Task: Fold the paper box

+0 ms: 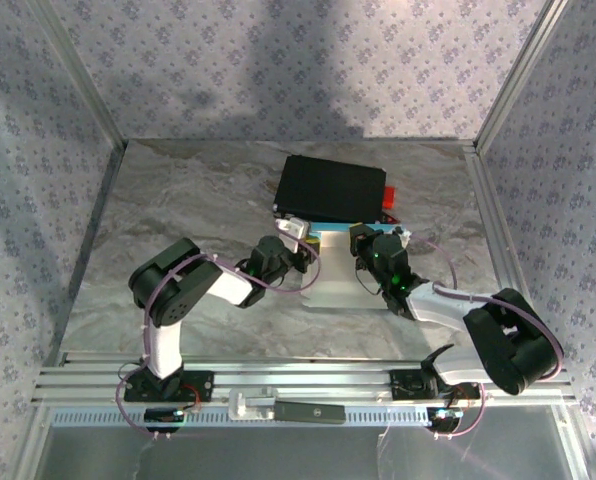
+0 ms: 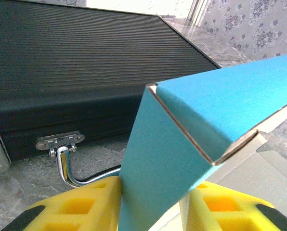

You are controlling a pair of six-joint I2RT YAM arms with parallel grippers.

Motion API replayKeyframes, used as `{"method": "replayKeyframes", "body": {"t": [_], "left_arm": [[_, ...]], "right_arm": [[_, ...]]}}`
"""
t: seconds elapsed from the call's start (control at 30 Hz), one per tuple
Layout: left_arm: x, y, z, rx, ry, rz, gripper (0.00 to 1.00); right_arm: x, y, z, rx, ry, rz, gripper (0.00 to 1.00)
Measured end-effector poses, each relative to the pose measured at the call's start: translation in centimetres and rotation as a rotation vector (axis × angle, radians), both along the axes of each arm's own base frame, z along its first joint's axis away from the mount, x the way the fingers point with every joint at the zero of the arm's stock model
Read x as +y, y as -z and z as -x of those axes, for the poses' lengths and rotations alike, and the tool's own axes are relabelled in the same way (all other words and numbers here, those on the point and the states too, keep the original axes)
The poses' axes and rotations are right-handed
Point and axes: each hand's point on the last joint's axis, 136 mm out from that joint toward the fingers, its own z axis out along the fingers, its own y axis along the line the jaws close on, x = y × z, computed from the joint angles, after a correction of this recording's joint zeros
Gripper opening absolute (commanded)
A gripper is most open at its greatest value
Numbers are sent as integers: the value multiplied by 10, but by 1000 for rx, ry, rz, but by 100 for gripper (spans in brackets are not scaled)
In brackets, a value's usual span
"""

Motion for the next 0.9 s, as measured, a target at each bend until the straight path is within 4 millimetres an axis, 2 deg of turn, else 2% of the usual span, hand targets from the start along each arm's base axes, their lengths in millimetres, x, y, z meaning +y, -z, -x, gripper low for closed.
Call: {"method": "replayKeyframes", "body": {"t": [0.13, 0.2, 0.3, 0.43, 0.67, 0.73, 0.83, 0.9], "left_arm": [[2, 4, -2, 3, -20, -4, 41], [2, 4, -2, 4, -24, -3, 38], [5, 4, -5, 4, -30, 4, 27], [5, 4, -7, 9, -12, 18, 26], [7, 4, -10, 5, -14, 14, 15], [7, 3, -12, 6, -25, 11, 15], [5, 3, -13, 10, -49, 7, 23], [3, 3, -12, 10, -75, -3, 23]], "right_arm": [[4, -1, 1, 4, -9, -6, 0], [4, -1, 2, 6, -10, -6, 0], [4, -1, 1, 8, -9, -7, 0], [4, -1, 1, 8, -6, -7, 0], [5, -2, -2, 6, -2, -10, 0], [5, -2, -3, 8, 3, -10, 0], [4, -2, -4, 12, 13, -16, 0], [4, -2, -5, 15, 22, -19, 0]]}}
